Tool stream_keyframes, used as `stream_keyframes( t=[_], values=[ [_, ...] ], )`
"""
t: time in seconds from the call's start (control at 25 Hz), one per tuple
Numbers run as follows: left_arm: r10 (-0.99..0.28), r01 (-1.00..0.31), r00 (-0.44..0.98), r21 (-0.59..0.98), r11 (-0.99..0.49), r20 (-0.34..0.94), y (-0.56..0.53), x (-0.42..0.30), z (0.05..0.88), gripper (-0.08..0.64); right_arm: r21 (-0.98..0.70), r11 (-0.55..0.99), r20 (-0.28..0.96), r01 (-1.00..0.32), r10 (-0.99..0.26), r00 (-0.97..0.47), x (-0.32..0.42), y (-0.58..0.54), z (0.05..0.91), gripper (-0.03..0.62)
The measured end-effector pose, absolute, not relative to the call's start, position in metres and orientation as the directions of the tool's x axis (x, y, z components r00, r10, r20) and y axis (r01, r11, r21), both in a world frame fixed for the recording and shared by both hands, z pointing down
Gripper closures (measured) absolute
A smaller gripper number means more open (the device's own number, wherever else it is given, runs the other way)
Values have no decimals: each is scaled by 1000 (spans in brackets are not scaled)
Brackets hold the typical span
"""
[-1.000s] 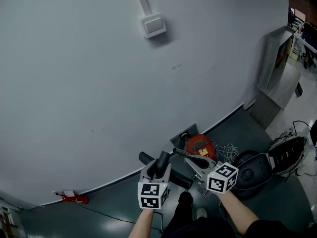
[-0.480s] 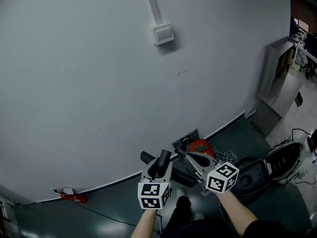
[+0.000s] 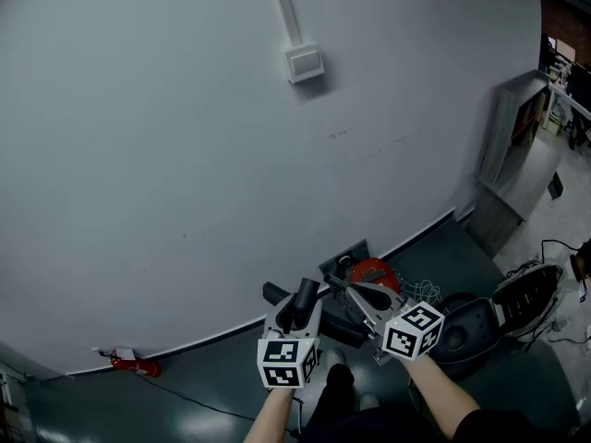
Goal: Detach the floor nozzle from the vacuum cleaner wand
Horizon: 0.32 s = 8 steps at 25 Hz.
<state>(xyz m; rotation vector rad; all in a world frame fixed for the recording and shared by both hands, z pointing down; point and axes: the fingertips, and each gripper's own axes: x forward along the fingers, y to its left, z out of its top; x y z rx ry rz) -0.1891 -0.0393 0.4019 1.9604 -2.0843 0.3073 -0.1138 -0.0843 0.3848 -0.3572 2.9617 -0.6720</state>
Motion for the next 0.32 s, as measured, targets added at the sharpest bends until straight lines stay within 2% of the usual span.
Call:
stream_keyframes(
  t=[0.32],
  values=[
    [-938,-997,-52,28,65,344,-43,-184,406,374,-437,873,-26,-216,-253,-967,-108,-88,387,575]
  ],
)
